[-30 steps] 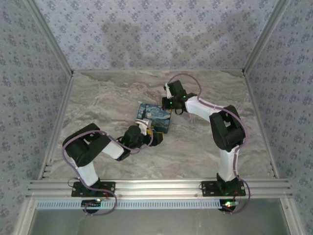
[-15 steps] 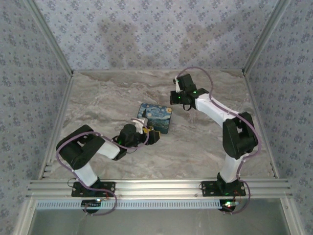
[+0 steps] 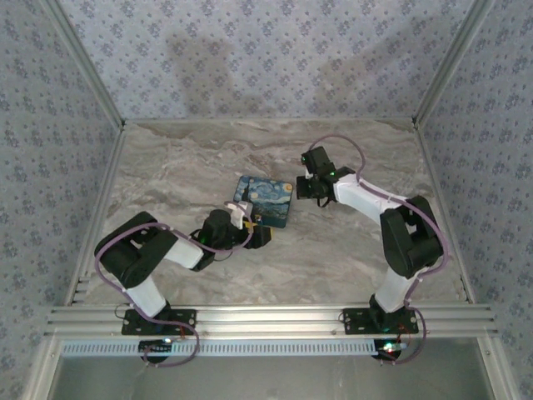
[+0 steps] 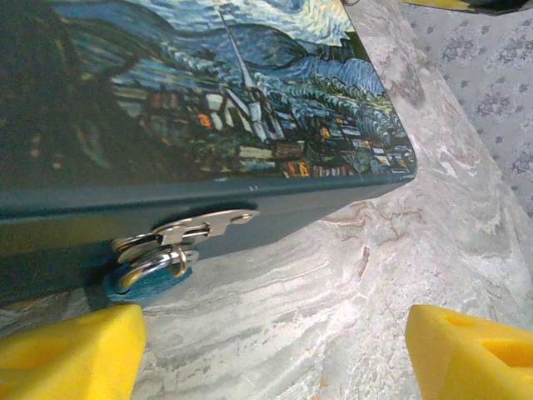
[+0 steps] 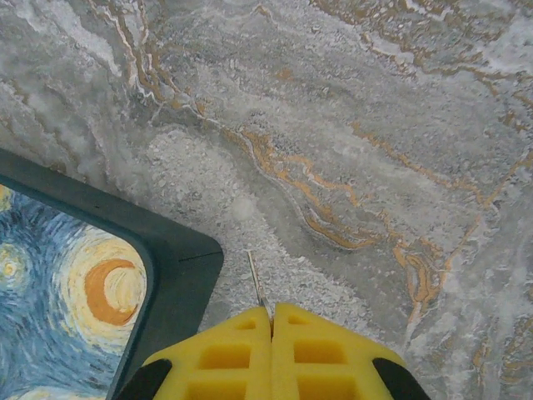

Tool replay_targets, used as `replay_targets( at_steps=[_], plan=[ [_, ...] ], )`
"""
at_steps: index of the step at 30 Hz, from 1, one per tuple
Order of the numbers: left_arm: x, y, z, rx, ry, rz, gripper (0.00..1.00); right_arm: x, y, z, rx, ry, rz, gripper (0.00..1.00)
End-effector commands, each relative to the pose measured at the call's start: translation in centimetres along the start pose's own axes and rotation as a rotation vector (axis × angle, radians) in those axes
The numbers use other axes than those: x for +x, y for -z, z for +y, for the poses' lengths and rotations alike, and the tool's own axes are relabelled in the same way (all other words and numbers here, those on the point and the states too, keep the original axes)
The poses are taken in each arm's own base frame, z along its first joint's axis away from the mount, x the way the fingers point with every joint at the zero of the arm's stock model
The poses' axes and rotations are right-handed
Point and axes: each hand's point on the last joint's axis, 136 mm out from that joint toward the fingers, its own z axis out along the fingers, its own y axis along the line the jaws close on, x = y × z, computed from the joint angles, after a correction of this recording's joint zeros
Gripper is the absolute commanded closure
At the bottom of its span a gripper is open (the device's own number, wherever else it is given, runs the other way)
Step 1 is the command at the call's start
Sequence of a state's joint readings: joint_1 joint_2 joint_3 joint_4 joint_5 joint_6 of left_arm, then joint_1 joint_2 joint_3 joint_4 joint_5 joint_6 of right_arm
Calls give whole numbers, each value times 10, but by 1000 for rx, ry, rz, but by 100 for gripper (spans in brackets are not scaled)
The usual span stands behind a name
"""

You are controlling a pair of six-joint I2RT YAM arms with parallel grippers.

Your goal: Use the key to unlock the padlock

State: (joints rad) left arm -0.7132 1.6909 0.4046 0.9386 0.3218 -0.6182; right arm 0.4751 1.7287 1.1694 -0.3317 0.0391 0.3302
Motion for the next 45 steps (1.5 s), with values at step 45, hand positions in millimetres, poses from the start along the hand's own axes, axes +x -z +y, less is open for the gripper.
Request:
replay_targets(
  at_steps=[45],
  plan=[
    [-16, -14, 1, -48, -102, -11, 11, -8, -27, 45, -30, 38, 9, 100]
  ],
)
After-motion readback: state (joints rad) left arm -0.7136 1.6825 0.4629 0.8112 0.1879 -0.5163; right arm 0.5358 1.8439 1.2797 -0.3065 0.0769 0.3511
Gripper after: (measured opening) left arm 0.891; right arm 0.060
